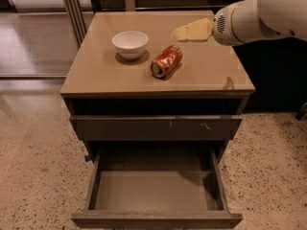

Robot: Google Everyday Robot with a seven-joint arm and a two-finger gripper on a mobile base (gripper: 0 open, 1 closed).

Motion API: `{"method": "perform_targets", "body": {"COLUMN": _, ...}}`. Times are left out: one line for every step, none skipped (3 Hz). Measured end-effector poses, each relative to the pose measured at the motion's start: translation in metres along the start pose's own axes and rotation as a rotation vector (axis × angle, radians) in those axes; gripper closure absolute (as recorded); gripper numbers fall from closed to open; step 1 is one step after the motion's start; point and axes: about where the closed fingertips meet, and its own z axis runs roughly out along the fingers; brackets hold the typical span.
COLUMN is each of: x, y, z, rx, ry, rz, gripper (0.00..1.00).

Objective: Place coke can into middle drawer

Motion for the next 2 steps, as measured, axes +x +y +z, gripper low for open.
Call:
{"method": "perform_targets", "body": {"x": 0.001, "y": 0.004, "z": 0.014, "rx": -0.013, "ry": 0.006, "rz": 0.085, "gripper": 0.00}}
{"method": "perform_targets", "body": {"x": -0.002, "y": 0.016, "z": 0.046, "rx": -0.037, "ry": 0.040, "rz": 0.205, "gripper": 0.00}}
